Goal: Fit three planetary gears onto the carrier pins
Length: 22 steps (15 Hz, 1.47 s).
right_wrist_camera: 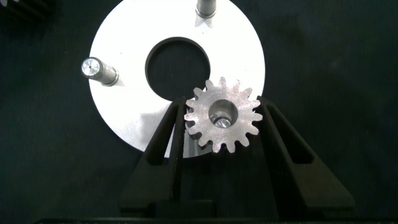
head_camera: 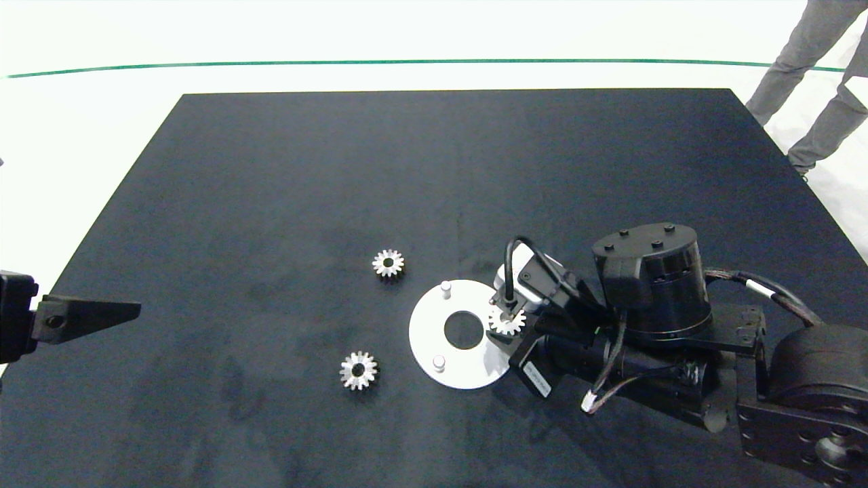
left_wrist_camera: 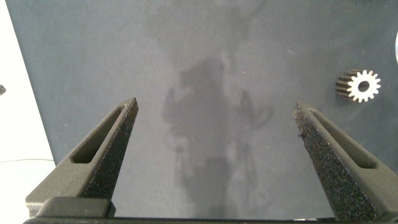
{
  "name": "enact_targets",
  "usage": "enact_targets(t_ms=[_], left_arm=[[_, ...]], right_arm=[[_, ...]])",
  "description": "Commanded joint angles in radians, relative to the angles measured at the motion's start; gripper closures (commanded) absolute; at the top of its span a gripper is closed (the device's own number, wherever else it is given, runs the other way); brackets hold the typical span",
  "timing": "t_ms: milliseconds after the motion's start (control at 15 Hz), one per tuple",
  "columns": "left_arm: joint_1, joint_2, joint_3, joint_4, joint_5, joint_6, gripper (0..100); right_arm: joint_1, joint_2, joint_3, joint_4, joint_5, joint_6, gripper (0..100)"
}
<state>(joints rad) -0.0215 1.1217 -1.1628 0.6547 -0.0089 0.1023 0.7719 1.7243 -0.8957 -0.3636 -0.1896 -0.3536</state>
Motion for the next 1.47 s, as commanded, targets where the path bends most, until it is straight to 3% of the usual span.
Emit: enact_targets(t_ms=[67,200,1133,1333,1400,1467], left_arm=[[0.000,0.001,0.002,0.006,0.000,0.000,0],[0.000,0.001,0.002,0.003,0.000,0.000,0],[0.000,0.001,0.002,0.006,0.000,0.007,0],[0.000,0.001,0.002,0.006,0.000,0.007,0],[0.000,0.001,0.002,0.003,0.000,0.007,0],[0.002,0.001,0.002,0.006,0.000,0.007,0]], right_arm=[[0.000,-0.002,0.017,-0.035,-0.004,-0.002,81],[0.000,0.003,0.031,-0.070,-0.021,-0.004,81],[0.001,0.006,0.070,-0.087,-0.021,-0.002,81],[0.000,0.008,0.070,-0.127,-0.025,-0.004,81],[0.000,0.008,0.070,-0.127,-0.025,-0.004,0],[0.000,0.009,0.070,-0.129,-0.025,-0.004,0]])
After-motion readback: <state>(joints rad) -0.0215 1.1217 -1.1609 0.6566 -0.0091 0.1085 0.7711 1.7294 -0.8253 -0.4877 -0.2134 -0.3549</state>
